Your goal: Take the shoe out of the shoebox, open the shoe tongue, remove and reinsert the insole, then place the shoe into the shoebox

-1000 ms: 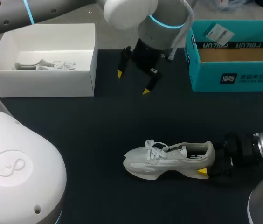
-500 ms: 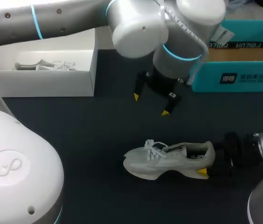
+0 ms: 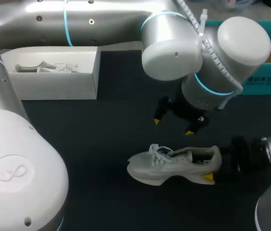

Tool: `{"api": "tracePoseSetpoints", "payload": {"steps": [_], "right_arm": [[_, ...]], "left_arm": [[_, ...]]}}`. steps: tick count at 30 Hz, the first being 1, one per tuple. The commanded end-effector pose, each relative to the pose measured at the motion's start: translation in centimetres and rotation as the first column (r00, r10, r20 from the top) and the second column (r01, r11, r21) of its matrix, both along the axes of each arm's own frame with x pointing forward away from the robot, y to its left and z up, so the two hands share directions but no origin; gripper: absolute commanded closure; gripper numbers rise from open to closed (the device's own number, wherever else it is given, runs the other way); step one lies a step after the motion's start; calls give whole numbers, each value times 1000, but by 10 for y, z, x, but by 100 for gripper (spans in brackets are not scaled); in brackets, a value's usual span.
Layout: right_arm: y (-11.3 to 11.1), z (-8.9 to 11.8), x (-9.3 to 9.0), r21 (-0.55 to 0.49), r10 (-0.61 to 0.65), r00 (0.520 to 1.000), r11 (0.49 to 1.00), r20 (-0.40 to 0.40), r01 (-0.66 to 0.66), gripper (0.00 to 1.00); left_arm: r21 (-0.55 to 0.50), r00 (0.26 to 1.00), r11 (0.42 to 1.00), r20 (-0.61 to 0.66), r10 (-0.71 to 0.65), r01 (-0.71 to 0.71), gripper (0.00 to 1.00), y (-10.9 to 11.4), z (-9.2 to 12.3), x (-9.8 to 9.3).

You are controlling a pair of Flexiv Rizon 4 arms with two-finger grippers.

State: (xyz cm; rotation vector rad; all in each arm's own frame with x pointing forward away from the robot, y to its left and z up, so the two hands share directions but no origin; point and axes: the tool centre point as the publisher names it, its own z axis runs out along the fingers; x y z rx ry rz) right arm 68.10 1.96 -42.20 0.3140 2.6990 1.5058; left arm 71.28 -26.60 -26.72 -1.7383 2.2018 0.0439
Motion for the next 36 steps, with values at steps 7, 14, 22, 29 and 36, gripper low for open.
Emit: {"api": "tracePoseSetpoints", "payload": {"steps": [7, 14, 22, 29, 36], "right_arm": [[1, -1, 0, -2, -3, 1000, 1000, 2, 3, 100], [1, -1, 0, -2, -3, 1000, 1000, 2, 3, 100], [1, -1, 0, -2, -3, 1000, 1000, 2, 3, 100], [1, -1, 0, -2, -3, 1000, 1000, 2, 3, 100], [1, -1, 0, -2, -3, 1000, 1000, 2, 3, 100]], "left_arm": [[-39, 998, 999, -66, 9, -12, 0, -10, -29, -13], [-36, 995, 999, -99, -14, 10, 0, -14, -41, -23], [-21, 990, 999, -134, -46, 44, 0, -26, -52, -32], [-4, 982, 996, -170, -85, 86, 0, -35, -65, -37], [29, 977, 995, -195, -84, 91, 0, -40, -79, -38]]}}
